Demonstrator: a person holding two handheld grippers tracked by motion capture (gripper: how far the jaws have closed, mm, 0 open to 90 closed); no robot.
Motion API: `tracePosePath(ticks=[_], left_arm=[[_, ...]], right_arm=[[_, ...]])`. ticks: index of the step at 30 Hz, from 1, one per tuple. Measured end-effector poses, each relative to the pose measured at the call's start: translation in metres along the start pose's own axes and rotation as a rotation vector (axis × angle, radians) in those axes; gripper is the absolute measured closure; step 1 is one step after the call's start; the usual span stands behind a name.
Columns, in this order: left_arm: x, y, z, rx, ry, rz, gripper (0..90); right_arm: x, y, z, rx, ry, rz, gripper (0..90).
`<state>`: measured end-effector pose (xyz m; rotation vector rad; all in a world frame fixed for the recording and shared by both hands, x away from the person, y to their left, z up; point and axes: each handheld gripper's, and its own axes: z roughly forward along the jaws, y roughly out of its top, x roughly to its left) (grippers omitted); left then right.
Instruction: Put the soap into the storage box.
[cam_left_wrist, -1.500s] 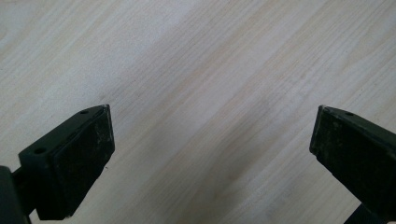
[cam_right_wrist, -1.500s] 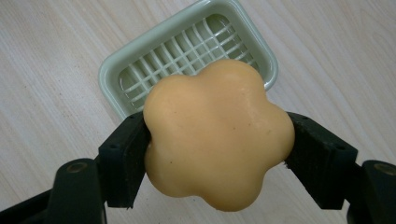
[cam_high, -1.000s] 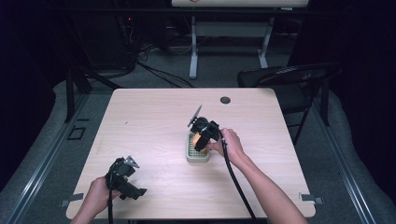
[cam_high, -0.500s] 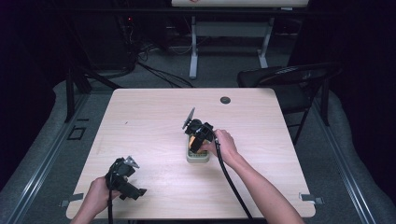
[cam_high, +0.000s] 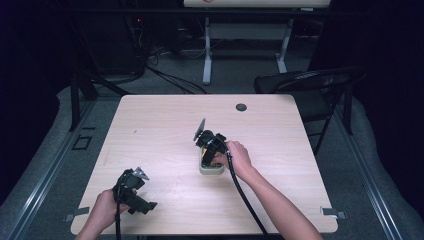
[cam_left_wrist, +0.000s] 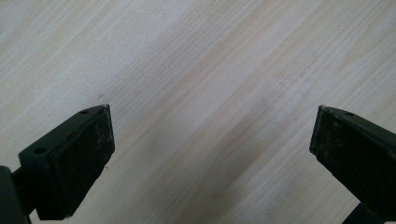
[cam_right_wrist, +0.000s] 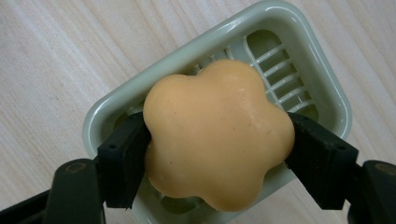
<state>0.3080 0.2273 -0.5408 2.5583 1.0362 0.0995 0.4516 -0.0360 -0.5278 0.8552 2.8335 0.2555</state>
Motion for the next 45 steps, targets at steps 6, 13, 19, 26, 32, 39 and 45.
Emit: tracePosePath(ticks=[6,13,19,26,32,39,45], left_arm=[[-0.001,0.0,-0.001,-0.004,0.001,0.007,0.1],[-0.001,0.0,0.0,-0.002,0.003,0.002,0.1],[-0.001,0.0,-0.001,-0.003,0.003,0.004,0.1],[-0.001,0.0,-0.001,-0.001,0.006,0.005,0.1],[-0.001,0.001,0.0,0.0,0.002,0.003,0.1],[-0.001,0.0,0.0,0.0,0.003,-0.001,0.1],[-0.001,0.0,0.0,0.003,0.005,0.004,0.1]], right_arm=[[0.001,0.0,-0.001,0.022,-0.01,-0.002,11.8],[-0.004,-0.006,-0.014,-0.055,0.052,0.003,7.7],[-0.008,-0.017,-0.034,-0.115,0.094,0.009,7.4],[-0.008,-0.029,-0.056,-0.17,0.117,0.008,4.3],[-0.008,-0.044,-0.07,-0.189,0.116,0.004,3.4],[-0.009,-0.064,-0.079,-0.195,0.113,0.014,0.0],[-0.014,-0.086,-0.082,-0.191,0.104,0.029,0.0]])
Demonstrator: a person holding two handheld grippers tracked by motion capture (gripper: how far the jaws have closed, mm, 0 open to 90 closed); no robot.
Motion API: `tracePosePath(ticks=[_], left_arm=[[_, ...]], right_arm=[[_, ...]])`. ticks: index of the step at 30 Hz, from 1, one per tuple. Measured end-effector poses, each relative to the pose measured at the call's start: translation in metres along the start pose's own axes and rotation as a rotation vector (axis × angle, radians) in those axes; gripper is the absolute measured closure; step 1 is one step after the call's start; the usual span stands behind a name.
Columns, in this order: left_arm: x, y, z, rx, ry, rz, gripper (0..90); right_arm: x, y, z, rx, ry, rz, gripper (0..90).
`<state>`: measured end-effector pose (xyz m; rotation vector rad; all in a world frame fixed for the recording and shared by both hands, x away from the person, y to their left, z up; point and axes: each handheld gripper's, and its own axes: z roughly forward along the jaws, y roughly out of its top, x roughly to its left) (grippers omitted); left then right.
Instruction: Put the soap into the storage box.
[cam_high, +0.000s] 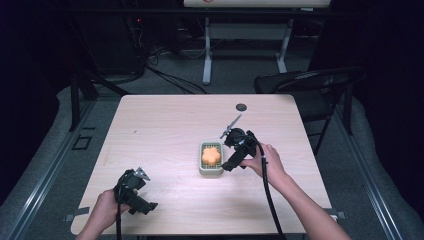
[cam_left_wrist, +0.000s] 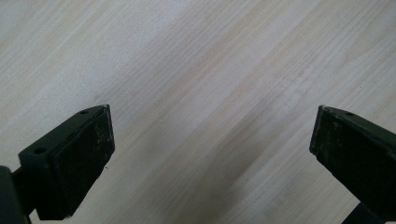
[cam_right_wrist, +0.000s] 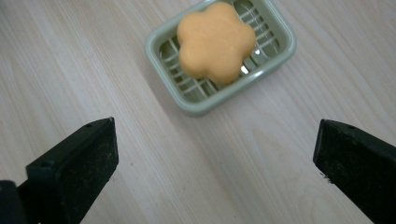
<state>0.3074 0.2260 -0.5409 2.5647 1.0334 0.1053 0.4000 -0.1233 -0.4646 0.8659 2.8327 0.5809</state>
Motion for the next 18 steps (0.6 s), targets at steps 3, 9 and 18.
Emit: tracePosePath(ticks=[3,9,18], left_arm=[[0.0,0.0,-0.001,-0.001,0.0,-0.004,0.1],[0.001,0.0,0.0,-0.002,-0.004,-0.006,0.1],[0.001,0.0,0.001,0.007,-0.005,-0.004,0.1]], right_arm=[[-0.002,-0.012,-0.004,0.0,-0.008,0.01,0.0],[-0.003,-0.041,-0.009,0.013,-0.031,0.031,0.0],[-0.001,-0.107,-0.017,0.086,-0.072,0.088,0.0]])
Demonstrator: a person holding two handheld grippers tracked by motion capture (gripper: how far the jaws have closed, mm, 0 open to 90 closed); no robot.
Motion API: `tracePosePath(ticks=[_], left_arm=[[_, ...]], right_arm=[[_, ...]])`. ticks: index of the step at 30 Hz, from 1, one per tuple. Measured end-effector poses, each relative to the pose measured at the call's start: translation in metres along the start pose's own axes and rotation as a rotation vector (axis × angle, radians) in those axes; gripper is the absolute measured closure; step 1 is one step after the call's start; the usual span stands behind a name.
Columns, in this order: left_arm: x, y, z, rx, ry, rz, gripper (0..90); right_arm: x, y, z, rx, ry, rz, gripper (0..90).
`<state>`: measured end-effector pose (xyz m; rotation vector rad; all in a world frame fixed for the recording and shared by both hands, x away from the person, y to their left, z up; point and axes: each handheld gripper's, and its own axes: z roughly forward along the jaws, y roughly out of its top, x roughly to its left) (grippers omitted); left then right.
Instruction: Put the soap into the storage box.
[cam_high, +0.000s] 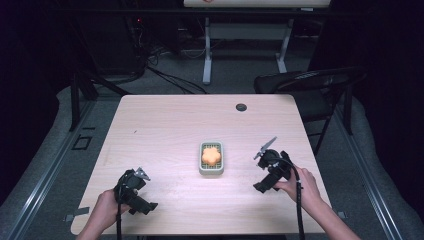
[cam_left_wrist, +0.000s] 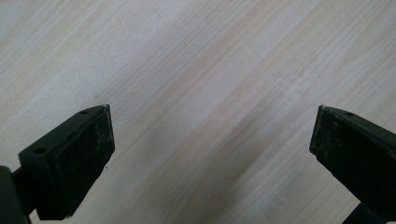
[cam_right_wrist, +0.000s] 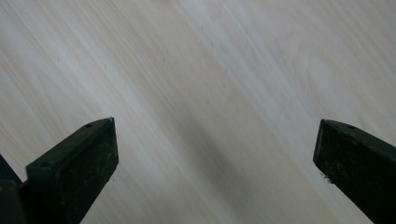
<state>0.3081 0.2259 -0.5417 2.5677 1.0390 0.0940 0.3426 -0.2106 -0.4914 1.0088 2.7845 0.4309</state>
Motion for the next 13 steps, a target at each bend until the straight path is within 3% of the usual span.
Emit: tracePosePath(ticks=[5,9,13], left_arm=[[-0.001,0.002,0.003,0.009,0.008,-0.001,0.1],[-0.002,0.002,0.003,0.013,0.008,-0.002,0.1],[0.0,0.002,0.003,0.016,0.011,-0.002,0.1]], right_arm=[[-0.005,-0.036,0.005,-0.01,0.0,0.065,0.0],[-0.011,-0.049,0.012,0.008,0.013,0.105,0.0],[-0.014,-0.054,0.014,0.033,-0.002,0.104,0.0]])
